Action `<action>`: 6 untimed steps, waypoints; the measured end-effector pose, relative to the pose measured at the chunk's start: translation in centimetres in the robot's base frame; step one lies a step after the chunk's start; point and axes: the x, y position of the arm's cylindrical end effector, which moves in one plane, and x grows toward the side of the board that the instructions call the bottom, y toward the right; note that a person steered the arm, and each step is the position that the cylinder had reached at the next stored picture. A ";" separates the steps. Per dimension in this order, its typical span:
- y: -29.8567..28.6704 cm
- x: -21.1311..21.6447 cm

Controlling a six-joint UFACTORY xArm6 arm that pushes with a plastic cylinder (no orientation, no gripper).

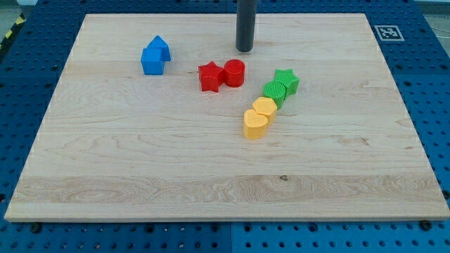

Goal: Separate red circle from red star

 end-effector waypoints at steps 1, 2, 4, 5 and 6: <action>0.0 0.8; 0.0 0.9; 0.0 2.4; 0.0 2.5; 0.0 3.8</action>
